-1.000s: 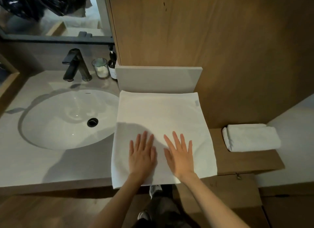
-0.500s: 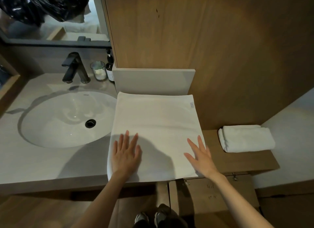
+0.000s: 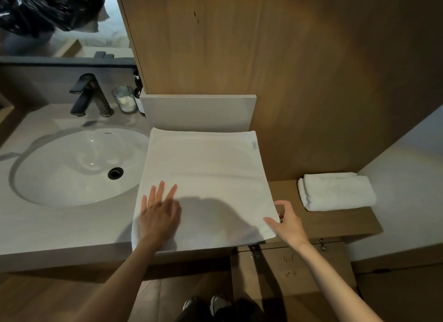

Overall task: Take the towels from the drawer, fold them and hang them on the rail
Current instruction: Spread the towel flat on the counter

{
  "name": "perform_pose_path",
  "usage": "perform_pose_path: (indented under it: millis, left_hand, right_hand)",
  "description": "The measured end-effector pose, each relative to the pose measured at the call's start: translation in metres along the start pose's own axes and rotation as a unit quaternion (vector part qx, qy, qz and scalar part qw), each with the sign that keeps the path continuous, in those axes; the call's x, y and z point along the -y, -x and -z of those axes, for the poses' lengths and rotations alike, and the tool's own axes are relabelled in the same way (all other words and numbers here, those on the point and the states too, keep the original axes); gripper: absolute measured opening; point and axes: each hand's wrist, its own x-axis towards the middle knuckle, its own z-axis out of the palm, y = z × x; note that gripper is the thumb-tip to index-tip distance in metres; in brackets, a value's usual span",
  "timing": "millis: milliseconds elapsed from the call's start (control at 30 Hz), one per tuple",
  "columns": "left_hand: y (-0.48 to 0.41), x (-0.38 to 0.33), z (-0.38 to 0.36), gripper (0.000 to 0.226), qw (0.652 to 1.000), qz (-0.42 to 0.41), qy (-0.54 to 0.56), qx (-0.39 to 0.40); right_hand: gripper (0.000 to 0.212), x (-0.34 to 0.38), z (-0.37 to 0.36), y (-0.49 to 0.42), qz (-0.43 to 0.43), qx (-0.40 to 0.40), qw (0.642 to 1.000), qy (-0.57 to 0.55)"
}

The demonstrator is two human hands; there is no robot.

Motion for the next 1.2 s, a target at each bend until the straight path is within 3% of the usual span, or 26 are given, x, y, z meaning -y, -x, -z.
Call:
perform_pose_path:
  millis: [233,433,533,667,800,1000,1100,1200]
  left_hand:
    - [0.0,0.001,0.004,0.056,1.0,-0.022,0.005,0.005]
    - [-0.002,0.011,0.005,0.066,0.995,-0.027,0.029,0.088]
    - [0.019,-0.001,0.013,0.082,0.988,-0.064,0.06,0.127]
    - [0.048,-0.008,0.012,0.097,0.975,-0.124,-0.012,0.183]
    - [0.066,0.016,0.006,0.1,0.978,-0.173,-0.061,0.096]
    - [0.072,0.035,0.027,0.074,0.982,-0.188,-0.018,0.012]
    - [0.08,0.04,0.036,0.069,0.989,-0.15,0.005,-0.012]
    - [0.088,0.042,0.032,0.058,0.989,-0.051,0.133,-0.033]
  right_hand:
    - [0.044,-0.009,0.002,0.002,-0.019,0.0,1.0,-0.007]
    - [0.042,-0.008,0.005,0.004,-0.009,-0.037,0.999,0.023]
    - [0.035,-0.001,0.004,0.008,0.004,-0.049,0.998,0.048]
    - [0.026,0.004,0.001,0.008,-0.005,-0.022,0.997,0.075]
    - [0.022,-0.002,-0.006,0.006,-0.024,0.039,0.993,0.113]
    - [0.015,0.0,-0.006,0.011,-0.007,0.033,0.999,0.035]
    - [0.014,0.001,-0.005,0.016,-0.001,0.026,1.0,-0.006]
    - [0.023,0.003,-0.004,0.02,-0.013,0.038,0.995,-0.096]
